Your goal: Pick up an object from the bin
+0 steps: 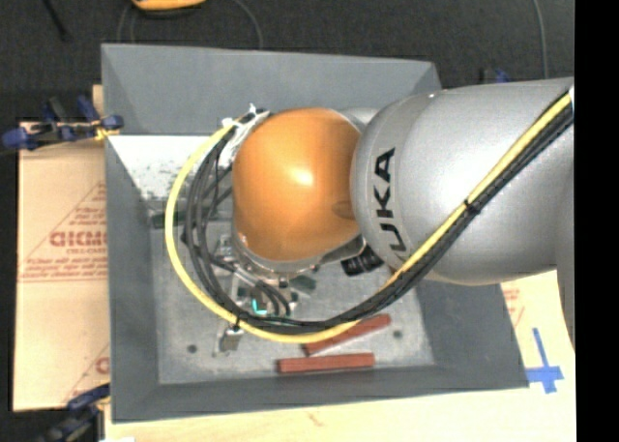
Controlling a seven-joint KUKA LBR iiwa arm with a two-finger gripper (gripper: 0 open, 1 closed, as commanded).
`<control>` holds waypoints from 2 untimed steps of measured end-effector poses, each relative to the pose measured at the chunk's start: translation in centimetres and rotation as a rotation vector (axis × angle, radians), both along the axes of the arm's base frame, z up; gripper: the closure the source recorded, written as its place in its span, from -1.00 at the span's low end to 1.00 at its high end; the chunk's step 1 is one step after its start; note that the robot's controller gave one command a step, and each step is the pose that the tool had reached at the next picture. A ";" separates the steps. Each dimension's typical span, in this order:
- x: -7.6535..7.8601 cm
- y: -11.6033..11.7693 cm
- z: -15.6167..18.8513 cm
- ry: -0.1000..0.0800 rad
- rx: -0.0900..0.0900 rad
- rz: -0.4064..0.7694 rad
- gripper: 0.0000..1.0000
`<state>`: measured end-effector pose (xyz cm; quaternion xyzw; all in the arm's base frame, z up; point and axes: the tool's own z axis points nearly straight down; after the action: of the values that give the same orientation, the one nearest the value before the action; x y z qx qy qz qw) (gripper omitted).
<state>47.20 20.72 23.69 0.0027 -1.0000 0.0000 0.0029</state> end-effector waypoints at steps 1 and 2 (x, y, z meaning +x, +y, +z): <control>0.2 -0.1 0.4 -0.007 0.002 -0.004 -1.00; 0.6 -2.5 -4.9 -0.013 0.005 -0.020 -1.00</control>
Offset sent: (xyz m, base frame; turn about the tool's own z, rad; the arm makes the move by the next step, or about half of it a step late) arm 0.0098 -0.0783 -0.1669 0.0559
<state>47.77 18.23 18.81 -0.0073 -1.0000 -0.0023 -0.0038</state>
